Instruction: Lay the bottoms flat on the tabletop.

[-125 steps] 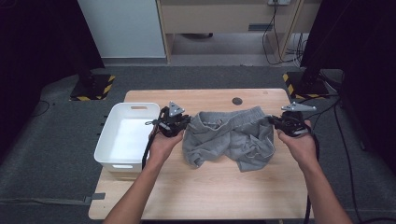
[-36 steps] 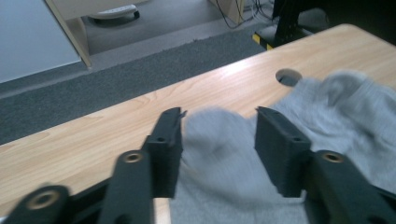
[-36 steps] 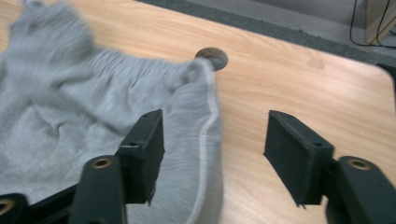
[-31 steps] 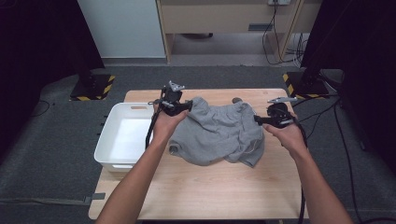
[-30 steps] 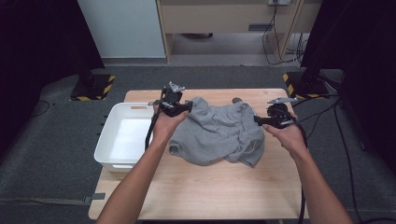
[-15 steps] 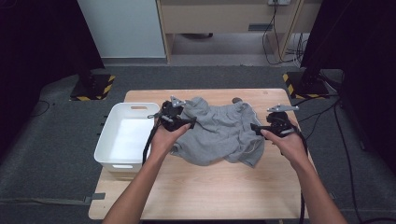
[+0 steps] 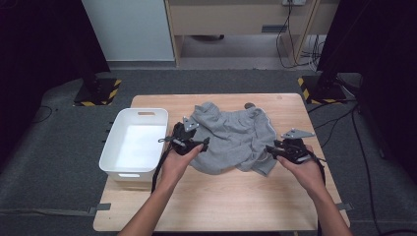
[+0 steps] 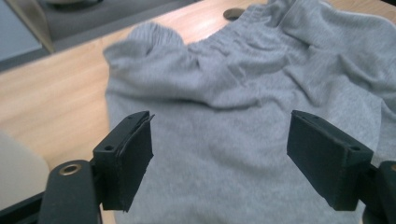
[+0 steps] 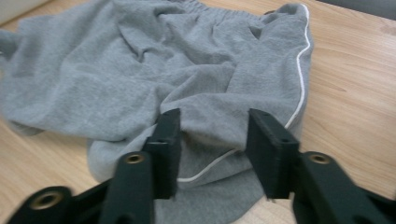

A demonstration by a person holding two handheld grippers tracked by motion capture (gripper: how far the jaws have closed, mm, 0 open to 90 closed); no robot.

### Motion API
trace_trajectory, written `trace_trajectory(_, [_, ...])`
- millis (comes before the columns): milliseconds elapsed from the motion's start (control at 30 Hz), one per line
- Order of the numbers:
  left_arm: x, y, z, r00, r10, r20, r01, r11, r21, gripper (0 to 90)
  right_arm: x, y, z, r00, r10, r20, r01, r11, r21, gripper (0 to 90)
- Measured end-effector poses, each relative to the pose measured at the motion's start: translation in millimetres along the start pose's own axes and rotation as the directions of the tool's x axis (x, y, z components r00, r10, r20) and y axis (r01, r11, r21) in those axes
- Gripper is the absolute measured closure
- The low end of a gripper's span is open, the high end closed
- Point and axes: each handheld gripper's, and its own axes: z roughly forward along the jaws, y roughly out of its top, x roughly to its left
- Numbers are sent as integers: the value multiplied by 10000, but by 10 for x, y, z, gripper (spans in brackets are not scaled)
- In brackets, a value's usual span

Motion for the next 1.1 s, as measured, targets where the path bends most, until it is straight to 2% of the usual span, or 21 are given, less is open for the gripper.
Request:
trace_trajectory(100, [-24,-95,-20,10000,3,89,-4,9999,128,241,55,-49,-45,9997,-181,-155,180,9998,-42,697])
trace_trajectory(300, [-86,-252,-88,9996,-127,249,127,9999,18,242,193,-101,-81,9973,-591,-444,589,9982,-71,807])
trace_trajectory(433, [-103,-352,-116,9993,-203,314,202,9998,51,241,244,-165,-26,9953,-806,-537,817,9965,180,847])
trace_trajectory(533, [-105,-399,-120,9990,-240,374,237,9997,96,239,260,-232,41,9958,-684,-605,705,9970,330,856])
trace_trajectory(733, [-130,-488,-105,9977,-243,631,228,9994,252,220,306,-301,229,9959,-694,-572,737,9943,773,854])
trace_trajectory(800, [-144,-510,-104,9969,-265,739,246,9994,254,219,327,-288,279,9960,-678,-589,719,9949,710,838])
trace_trajectory(933, [-162,-545,-91,9964,-283,804,257,9991,329,216,370,-269,371,9963,-637,-584,677,9954,683,767])
trace_trajectory(1100, [-180,-583,-79,9957,-273,885,234,9987,450,211,398,-280,495,9970,-663,-403,700,9925,1004,671])
